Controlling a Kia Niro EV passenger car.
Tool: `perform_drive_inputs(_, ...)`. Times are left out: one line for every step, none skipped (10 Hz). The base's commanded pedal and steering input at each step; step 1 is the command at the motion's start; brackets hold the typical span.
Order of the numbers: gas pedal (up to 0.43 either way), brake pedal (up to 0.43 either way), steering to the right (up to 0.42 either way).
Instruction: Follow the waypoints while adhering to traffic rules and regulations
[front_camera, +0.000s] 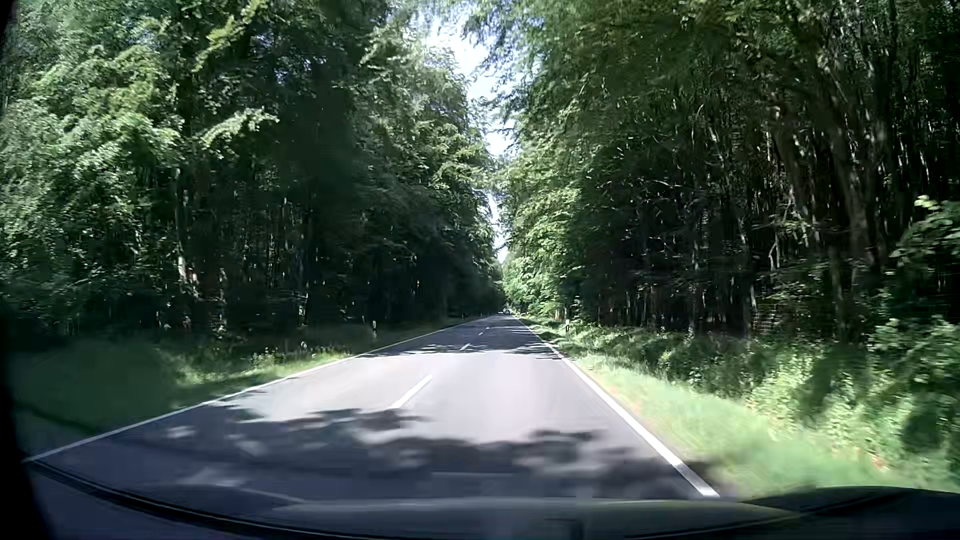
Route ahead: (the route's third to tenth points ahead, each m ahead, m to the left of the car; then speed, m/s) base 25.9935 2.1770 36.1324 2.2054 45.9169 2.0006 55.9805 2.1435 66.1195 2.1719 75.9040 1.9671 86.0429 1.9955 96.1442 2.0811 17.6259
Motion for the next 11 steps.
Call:
perform_drive_inputs(0.028, 0.03, -0.001)
perform_drive_inputs(0.028, 0.03, -0.001)
perform_drive_inputs(0.028, 0.03, -0.001)
perform_drive_inputs(0.028, 0.03, -0.001)
perform_drive_inputs(0.028, 0.03, -0.001)
perform_drive_inputs(0.028, 0.03, 0.0)
perform_drive_inputs(0.028, 0.03, -0.001)
perform_drive_inputs(0.028, 0.03, -0.001)
perform_drive_inputs(0.028, 0.03, 0.0)
perform_drive_inputs(0.028, 0.03, 0.0)
perform_drive_inputs(0.028, 0.03, -0.001)
